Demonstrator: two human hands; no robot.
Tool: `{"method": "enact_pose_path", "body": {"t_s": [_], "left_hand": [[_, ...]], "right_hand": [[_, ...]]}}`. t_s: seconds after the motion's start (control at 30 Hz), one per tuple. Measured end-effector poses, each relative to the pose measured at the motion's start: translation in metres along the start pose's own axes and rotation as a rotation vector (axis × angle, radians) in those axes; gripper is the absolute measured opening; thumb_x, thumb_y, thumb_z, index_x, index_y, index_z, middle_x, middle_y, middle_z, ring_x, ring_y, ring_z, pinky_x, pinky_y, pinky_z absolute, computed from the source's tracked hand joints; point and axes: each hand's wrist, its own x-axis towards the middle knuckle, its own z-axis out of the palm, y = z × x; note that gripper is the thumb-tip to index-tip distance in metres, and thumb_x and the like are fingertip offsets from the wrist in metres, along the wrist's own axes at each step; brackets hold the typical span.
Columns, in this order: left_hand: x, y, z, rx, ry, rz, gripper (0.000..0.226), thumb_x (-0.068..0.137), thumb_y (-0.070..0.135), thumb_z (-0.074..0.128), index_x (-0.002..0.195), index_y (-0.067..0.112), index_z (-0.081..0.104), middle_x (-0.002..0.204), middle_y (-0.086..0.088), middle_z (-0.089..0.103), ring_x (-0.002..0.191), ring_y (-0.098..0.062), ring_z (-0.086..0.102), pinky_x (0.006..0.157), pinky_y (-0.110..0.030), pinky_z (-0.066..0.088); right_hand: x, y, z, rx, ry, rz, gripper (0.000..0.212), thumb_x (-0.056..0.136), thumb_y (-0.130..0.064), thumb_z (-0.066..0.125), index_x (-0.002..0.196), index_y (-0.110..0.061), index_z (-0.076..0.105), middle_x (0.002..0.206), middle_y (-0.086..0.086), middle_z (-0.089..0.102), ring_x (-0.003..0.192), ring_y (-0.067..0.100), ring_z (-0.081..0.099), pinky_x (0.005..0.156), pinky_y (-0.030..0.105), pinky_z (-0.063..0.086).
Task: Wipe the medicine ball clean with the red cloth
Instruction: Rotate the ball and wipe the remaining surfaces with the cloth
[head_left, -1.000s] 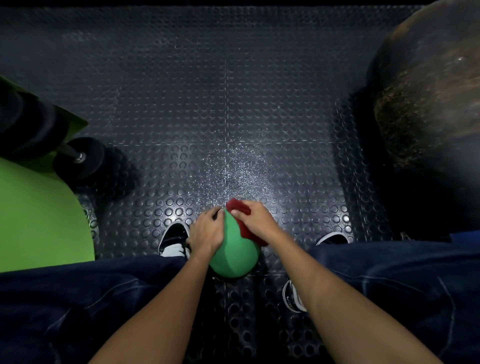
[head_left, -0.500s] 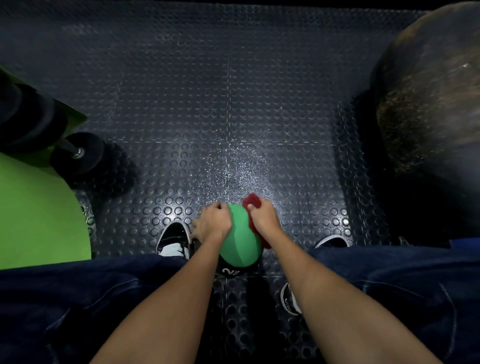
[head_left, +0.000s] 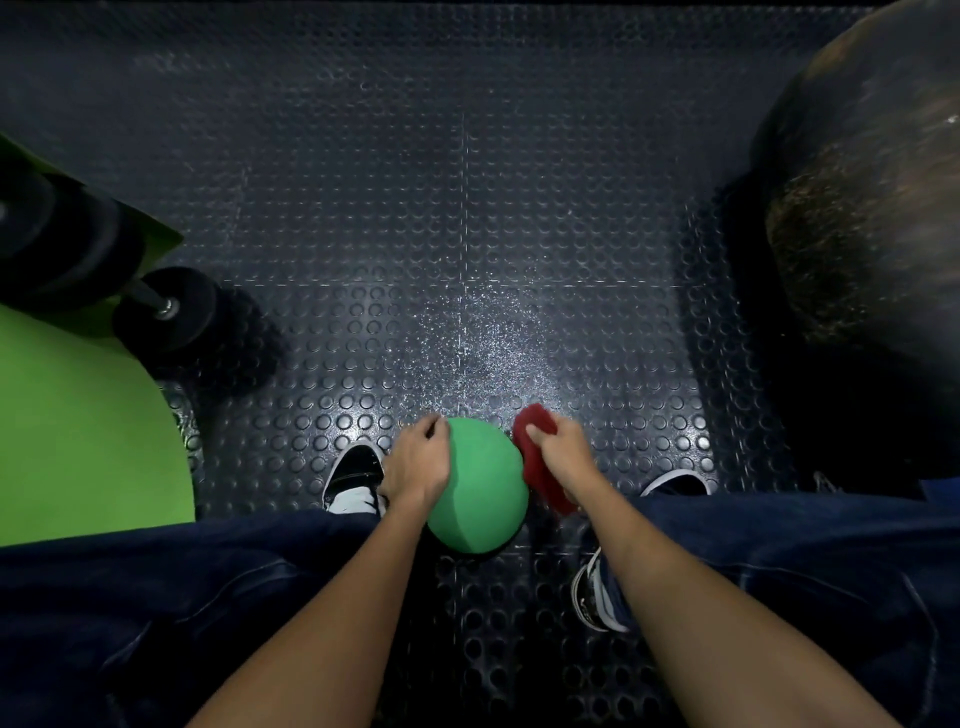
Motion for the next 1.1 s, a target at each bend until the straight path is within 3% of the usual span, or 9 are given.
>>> {"method": "enact_pose_path", "body": {"t_s": [0.1, 0.23, 0.33, 0.5, 0.63, 0.77, 0.83, 0.97, 1.1], "left_hand": [[-0.002, -0.005, 0.004, -0.023, -0.002, -0.055, 0.056, 0.101, 0.055, 0.033, 0.152, 0.031, 0.038, 0.156, -0.005, 0.042, 0.14, -0.033, 0.042, 0.114, -0.061, 0.03], [-0.007, -0.009, 0.008, 0.004, 0.075, -0.102, 0.052, 0.103, 0.048, 0.031, 0.138, 0.019, 0.055, 0.14, -0.014, 0.056, 0.125, -0.036, 0.053, 0.105, -0.049, 0.041], [-0.02, -0.012, 0.014, 0.026, 0.106, -0.078, 0.049, 0.103, 0.046, 0.028, 0.139, 0.024, 0.054, 0.143, -0.011, 0.053, 0.128, -0.036, 0.05, 0.107, -0.053, 0.039], [-0.036, -0.009, 0.019, 0.081, 0.12, -0.008, 0.049, 0.102, 0.049, 0.031, 0.143, 0.028, 0.049, 0.151, -0.001, 0.046, 0.134, -0.033, 0.044, 0.11, -0.058, 0.034], [-0.036, -0.006, 0.023, 0.082, 0.121, -0.025, 0.051, 0.102, 0.047, 0.031, 0.145, 0.026, 0.048, 0.153, -0.002, 0.045, 0.135, -0.035, 0.043, 0.111, -0.058, 0.033], [-0.029, -0.01, 0.017, 0.038, 0.121, -0.058, 0.047, 0.103, 0.046, 0.032, 0.141, 0.028, 0.053, 0.145, -0.007, 0.053, 0.129, -0.036, 0.049, 0.107, -0.053, 0.038], [-0.023, -0.015, 0.012, 0.003, 0.112, -0.057, 0.044, 0.103, 0.045, 0.035, 0.139, 0.03, 0.055, 0.142, -0.009, 0.056, 0.127, -0.036, 0.052, 0.105, -0.047, 0.041], [-0.014, -0.018, 0.007, -0.021, 0.08, -0.078, 0.042, 0.102, 0.044, 0.035, 0.134, 0.03, 0.059, 0.138, -0.011, 0.059, 0.123, -0.036, 0.053, 0.103, -0.045, 0.041], [0.008, -0.004, 0.003, -0.109, 0.045, -0.218, 0.049, 0.102, 0.042, 0.03, 0.129, 0.016, 0.06, 0.138, -0.013, 0.058, 0.12, -0.034, 0.054, 0.106, -0.049, 0.039]], "right_hand": [[-0.008, -0.028, 0.0, 0.012, -0.039, -0.207, 0.03, 0.094, -0.024, 0.056, 0.123, -0.017, 0.058, 0.099, -0.001, 0.066, 0.085, 0.014, 0.062, 0.075, 0.03, 0.051], [-0.016, -0.04, 0.031, -0.365, -0.325, -0.408, 0.026, 0.089, -0.032, 0.062, 0.113, -0.025, 0.065, 0.094, -0.007, 0.065, 0.084, 0.014, 0.063, 0.072, 0.026, 0.05], [-0.007, -0.028, 0.034, -0.293, -0.269, -0.282, 0.017, 0.088, -0.038, 0.062, 0.093, -0.022, 0.066, 0.08, -0.002, 0.066, 0.073, 0.016, 0.061, 0.068, 0.029, 0.048], [0.006, -0.007, 0.02, -0.193, -0.094, 0.009, 0.025, 0.092, -0.031, 0.058, 0.106, -0.011, 0.065, 0.088, 0.004, 0.066, 0.083, 0.022, 0.062, 0.078, 0.031, 0.048], [-0.007, -0.022, 0.027, -0.205, -0.158, -0.192, 0.022, 0.091, -0.029, 0.061, 0.105, -0.014, 0.068, 0.084, -0.001, 0.067, 0.08, 0.016, 0.062, 0.072, 0.027, 0.047], [-0.025, -0.035, 0.038, -0.302, -0.301, -0.378, 0.004, 0.088, -0.026, 0.065, 0.086, -0.024, 0.067, 0.067, -0.01, 0.062, 0.055, 0.003, 0.051, 0.051, 0.014, 0.036], [-0.027, -0.022, 0.033, -0.213, -0.251, -0.383, 0.012, 0.087, -0.027, 0.067, 0.097, -0.022, 0.071, 0.072, -0.014, 0.063, 0.061, -0.003, 0.054, 0.055, 0.013, 0.038], [-0.024, 0.024, 0.004, -0.066, -0.015, -0.129, 0.023, 0.09, -0.026, 0.063, 0.108, -0.011, 0.067, 0.081, -0.003, 0.068, 0.074, 0.013, 0.064, 0.068, 0.028, 0.051], [-0.01, 0.046, -0.02, -0.092, 0.022, 0.043, 0.027, 0.089, -0.027, 0.063, 0.106, -0.006, 0.067, 0.091, 0.014, 0.071, 0.082, 0.03, 0.067, 0.082, 0.046, 0.054]]}}
